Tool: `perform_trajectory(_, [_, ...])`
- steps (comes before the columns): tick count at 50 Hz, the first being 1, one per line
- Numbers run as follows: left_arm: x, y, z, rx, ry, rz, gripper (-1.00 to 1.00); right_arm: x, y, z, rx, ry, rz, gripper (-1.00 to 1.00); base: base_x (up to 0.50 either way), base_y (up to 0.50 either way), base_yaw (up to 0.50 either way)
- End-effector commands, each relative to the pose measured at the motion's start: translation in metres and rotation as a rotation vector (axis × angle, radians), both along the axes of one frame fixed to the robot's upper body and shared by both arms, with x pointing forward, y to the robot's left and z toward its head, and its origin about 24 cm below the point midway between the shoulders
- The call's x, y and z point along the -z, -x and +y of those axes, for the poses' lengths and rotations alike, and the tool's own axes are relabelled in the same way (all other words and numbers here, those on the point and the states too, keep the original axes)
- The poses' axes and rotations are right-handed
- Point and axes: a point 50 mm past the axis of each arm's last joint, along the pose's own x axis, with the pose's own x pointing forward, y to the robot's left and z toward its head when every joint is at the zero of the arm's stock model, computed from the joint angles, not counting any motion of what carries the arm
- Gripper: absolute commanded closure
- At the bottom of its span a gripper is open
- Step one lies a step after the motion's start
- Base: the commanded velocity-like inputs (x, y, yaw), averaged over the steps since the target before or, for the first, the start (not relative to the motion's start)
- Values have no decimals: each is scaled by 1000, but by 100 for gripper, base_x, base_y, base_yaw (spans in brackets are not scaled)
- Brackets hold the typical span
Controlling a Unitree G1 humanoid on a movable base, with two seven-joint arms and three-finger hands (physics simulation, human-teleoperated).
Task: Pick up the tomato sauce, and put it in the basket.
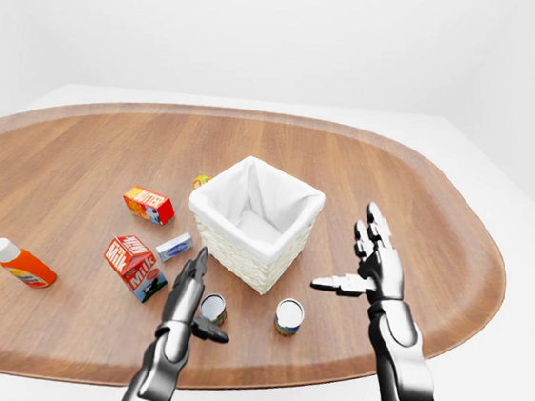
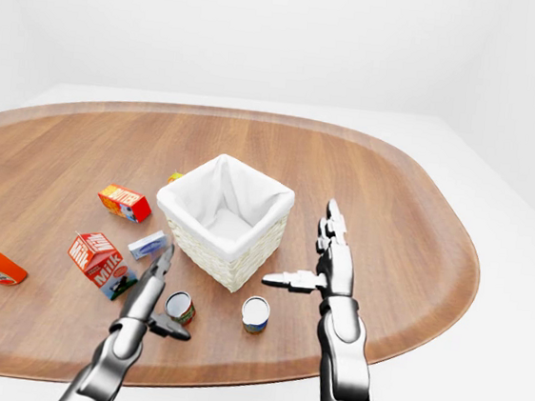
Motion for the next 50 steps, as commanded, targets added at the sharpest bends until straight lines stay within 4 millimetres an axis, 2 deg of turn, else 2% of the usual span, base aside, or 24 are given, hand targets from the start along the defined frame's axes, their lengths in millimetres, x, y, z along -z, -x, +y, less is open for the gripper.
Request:
perform_trajectory(1, [3, -2, 1, -6, 9, 16, -100, 3, 0, 0, 0, 1, 12, -100, 0, 0, 0])
perform_trajectory(32, [21, -6, 10, -56, -34, 80, -100, 3, -1, 0, 0, 1, 14, -100, 0, 0, 0])
perform_trajectory(50, [21, -8, 11, -61, -39, 80, -100, 3, 0, 1, -2, 2, 14, -100, 0, 0, 0])
